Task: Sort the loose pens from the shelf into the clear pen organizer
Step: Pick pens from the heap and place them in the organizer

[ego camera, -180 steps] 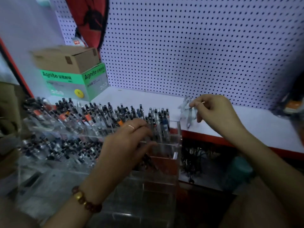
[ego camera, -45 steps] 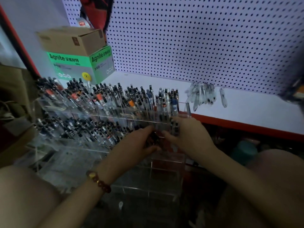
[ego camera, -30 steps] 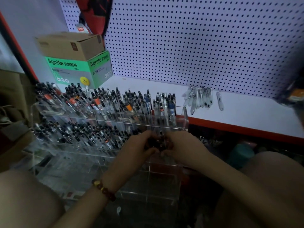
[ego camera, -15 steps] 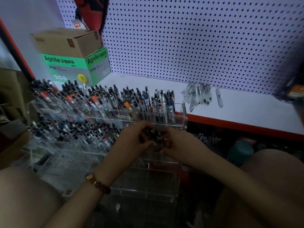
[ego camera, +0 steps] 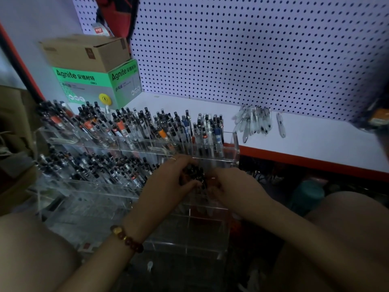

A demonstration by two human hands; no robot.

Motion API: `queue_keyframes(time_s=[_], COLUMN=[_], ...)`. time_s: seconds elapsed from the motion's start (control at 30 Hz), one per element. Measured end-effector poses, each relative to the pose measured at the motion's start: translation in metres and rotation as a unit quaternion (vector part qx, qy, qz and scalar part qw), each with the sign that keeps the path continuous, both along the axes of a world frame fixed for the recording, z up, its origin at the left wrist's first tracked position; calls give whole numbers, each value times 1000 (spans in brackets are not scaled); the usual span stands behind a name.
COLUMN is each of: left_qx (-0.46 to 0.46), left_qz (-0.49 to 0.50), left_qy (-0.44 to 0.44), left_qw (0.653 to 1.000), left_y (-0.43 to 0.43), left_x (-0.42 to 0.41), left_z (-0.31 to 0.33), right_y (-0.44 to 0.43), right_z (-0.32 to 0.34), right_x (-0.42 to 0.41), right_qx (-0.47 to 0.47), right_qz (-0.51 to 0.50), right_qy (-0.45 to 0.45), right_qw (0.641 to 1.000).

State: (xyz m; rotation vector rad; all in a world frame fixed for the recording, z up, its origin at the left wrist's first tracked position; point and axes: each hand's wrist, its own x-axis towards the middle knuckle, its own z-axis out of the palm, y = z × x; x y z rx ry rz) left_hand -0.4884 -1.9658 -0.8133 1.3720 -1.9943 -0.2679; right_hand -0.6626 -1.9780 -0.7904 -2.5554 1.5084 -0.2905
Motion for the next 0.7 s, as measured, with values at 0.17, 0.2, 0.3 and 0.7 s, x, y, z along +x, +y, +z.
queue_keyframes(time_s=[0.17,0.2,0.3,0.7], left_qx=[-90,-110,-136,-107], left_qz=[-4,-13,-37,-64], left_qy=[-17,-20,-31,-42], left_qw=[996,994,990,991], left_y=[0,-2,-10,-78], left_x=[11,13,13,-45], left_z=[21,29,57,122], right_y=[2,-5,-50,-197], right_z=[48,61,87,21], right_x=[-14,-21,-54,-133], right_qx=[-115,-132,-128,105], right_qz=[-64,-86,-153,-349], right_qy=[-171,-213,-231,-88], right_qw=[976,964,952,927])
